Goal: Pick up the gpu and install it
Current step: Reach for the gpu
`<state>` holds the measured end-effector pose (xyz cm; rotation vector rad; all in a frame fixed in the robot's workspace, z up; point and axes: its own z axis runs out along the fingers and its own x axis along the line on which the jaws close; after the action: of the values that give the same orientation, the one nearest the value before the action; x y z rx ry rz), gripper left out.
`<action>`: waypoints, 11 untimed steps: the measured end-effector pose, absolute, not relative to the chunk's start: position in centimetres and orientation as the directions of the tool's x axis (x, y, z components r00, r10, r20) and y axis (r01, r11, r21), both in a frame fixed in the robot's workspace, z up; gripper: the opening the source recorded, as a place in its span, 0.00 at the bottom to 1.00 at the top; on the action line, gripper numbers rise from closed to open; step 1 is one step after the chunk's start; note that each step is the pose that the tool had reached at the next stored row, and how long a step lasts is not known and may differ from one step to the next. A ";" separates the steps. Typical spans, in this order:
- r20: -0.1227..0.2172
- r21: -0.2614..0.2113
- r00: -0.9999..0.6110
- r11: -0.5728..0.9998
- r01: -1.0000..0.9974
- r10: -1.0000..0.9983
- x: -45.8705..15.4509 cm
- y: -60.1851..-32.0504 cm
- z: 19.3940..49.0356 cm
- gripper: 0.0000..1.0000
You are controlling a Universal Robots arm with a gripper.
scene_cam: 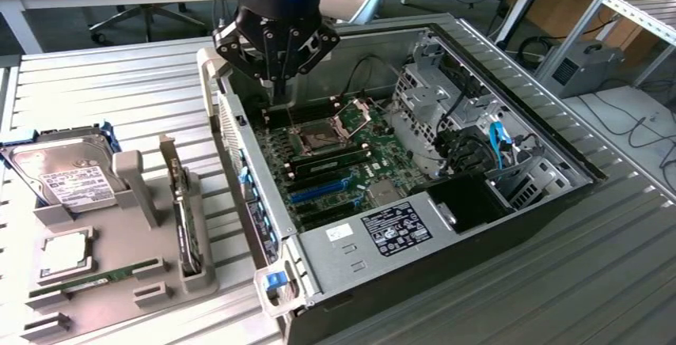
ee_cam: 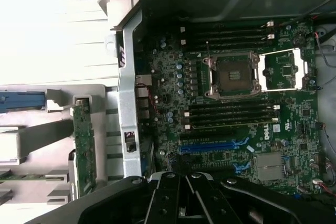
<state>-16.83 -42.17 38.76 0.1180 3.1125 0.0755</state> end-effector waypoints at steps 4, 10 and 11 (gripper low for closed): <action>-0.024 0.049 -0.997 0.996 0.075 0.076 -16.9 -42.2 38.7 0.11; -0.024 0.049 -0.997 0.996 0.075 0.076 -17.1 -42.2 38.7 0.11; -0.024 0.049 -0.997 0.996 0.075 0.076 -17.2 -42.2 38.7 0.11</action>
<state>-17.16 -42.22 38.70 0.1182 3.1125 0.0744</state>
